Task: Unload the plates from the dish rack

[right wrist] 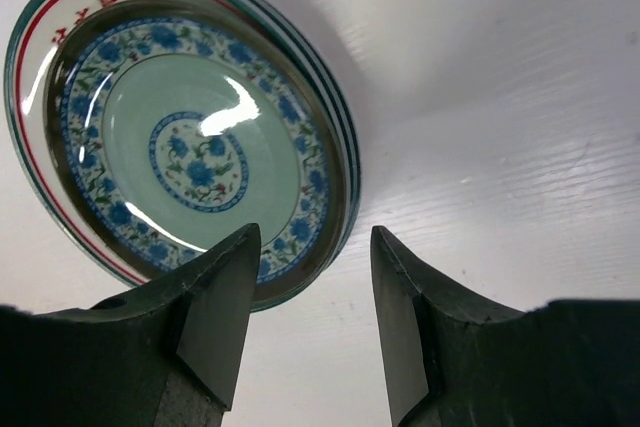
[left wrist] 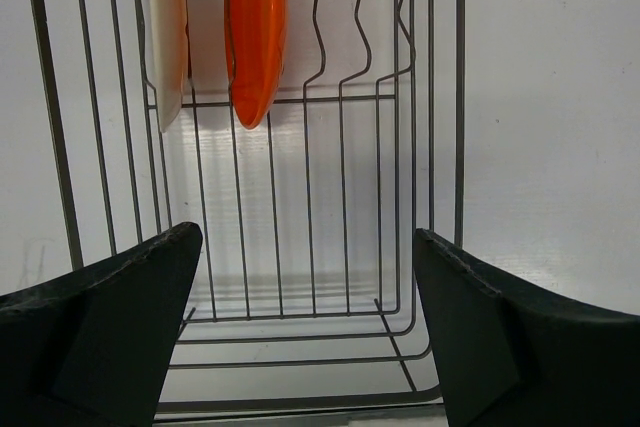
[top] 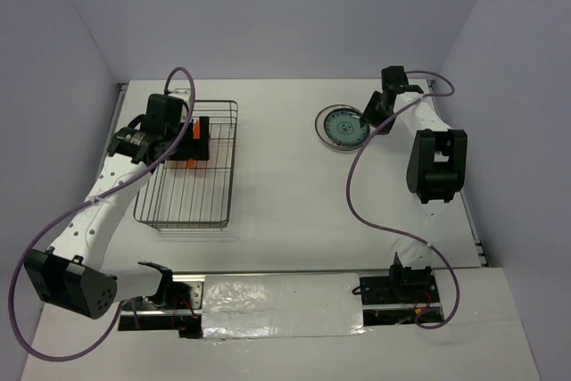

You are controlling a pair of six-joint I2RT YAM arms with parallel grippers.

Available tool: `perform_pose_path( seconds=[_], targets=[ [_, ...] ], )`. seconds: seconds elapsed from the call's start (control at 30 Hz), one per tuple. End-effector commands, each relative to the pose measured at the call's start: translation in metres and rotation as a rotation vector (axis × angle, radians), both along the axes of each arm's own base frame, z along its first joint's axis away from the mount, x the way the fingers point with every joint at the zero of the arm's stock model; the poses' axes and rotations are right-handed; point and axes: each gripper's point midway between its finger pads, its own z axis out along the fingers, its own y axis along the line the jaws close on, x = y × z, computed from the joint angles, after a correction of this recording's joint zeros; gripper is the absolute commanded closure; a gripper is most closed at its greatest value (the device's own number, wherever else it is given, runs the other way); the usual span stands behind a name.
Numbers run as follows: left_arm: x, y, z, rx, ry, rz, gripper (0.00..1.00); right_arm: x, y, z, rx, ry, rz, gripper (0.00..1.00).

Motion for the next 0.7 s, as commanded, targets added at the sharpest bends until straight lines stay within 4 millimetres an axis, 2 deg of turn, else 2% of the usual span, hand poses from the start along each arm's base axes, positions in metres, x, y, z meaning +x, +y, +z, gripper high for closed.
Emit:
perform_pose_path(
  seconds=[0.0, 0.3, 0.47, 0.6, 0.67],
  targets=[
    [-0.003, 0.001, 0.006, -0.001, -0.025, -0.020, 0.01, 0.007, -0.020, -0.002, -0.042, -0.011, -0.021, 0.44],
    [-0.006, 0.003, 0.002, 0.009, -0.012, -0.021, 0.01, 0.010, -0.032, -0.021, -0.057, 0.029, -0.012, 0.44],
    [-0.010, 0.003, -0.003, 0.009, 0.004, -0.024, 0.00, 0.014, -0.022, -0.027, -0.012, 0.005, 0.045, 0.45],
    [-0.011, 0.003, -0.006, 0.012, 0.010, -0.027, 0.00, 0.013, -0.018, -0.027, 0.006, -0.013, 0.047, 0.60],
    [-0.011, 0.003, -0.005, 0.014, 0.008, -0.032, 0.01, 0.011, -0.021, -0.025, 0.000, -0.015, 0.035, 0.71]
  ],
)
